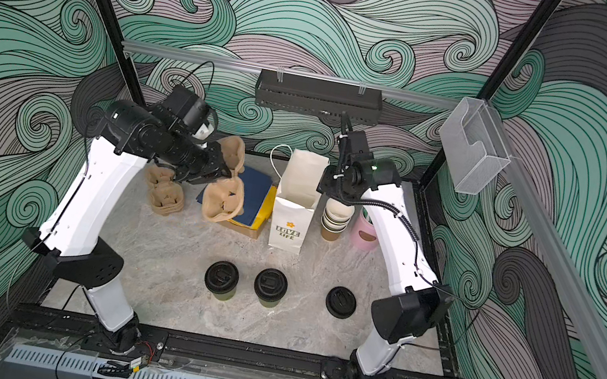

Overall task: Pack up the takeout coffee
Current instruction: 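Lift the carrier toward the bag with the left while the right grasps the bag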

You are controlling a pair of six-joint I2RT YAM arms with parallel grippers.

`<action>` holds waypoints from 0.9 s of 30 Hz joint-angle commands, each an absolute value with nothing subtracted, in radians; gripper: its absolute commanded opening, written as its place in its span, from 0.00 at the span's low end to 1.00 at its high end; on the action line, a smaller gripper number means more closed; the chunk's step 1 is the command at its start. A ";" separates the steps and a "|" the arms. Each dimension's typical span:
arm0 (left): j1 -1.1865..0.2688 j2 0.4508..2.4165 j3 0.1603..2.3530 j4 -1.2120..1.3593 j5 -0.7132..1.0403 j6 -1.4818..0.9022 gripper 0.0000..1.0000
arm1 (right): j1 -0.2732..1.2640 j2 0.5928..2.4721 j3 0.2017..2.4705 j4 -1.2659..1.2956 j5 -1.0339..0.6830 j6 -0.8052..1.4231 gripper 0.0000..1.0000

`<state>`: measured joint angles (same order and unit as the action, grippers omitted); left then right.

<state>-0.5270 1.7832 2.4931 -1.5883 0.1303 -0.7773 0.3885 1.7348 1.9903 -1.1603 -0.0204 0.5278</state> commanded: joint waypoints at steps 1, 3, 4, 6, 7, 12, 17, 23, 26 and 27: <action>-0.585 1.858 2.603 -1.596 0.102 -0.796 0.11 | 0.389 1.760 2.032 -1.174 -0.036 0.518 0.49; -0.608 1.872 2.604 -1.564 0.106 -0.796 0.11 | 0.393 1.774 2.035 -1.169 -0.034 0.517 0.45; -0.618 1.881 2.602 -1.551 0.110 -0.797 0.11 | 0.394 1.781 2.035 -1.167 -0.031 0.517 0.43; -0.635 1.890 2.602 -1.532 0.112 -0.798 0.11 | 0.398 1.791 2.033 -1.165 -0.028 0.517 0.39; -0.644 1.894 2.601 -1.518 0.112 -0.799 0.11 | 0.398 1.795 2.031 -1.165 -0.026 0.516 0.37; -0.679 1.906 2.593 -1.474 0.119 -0.816 0.11 | 0.408 1.795 2.017 -1.165 -0.015 0.513 0.27; -0.687 1.900 2.579 -1.450 0.107 -0.818 0.10 | 0.420 1.810 2.021 -1.162 -0.043 0.504 0.13; -0.699 1.913 2.569 -1.377 0.131 -0.834 0.10 | 0.446 1.795 2.024 -1.157 -0.065 0.501 0.04; -0.707 1.921 2.572 -1.355 0.138 -0.835 0.10 | 0.447 1.791 2.027 -1.153 -0.098 0.497 0.02; -0.707 1.922 2.572 -1.349 0.138 -0.835 0.10 | 0.449 1.789 2.027 -1.151 -0.109 0.495 0.02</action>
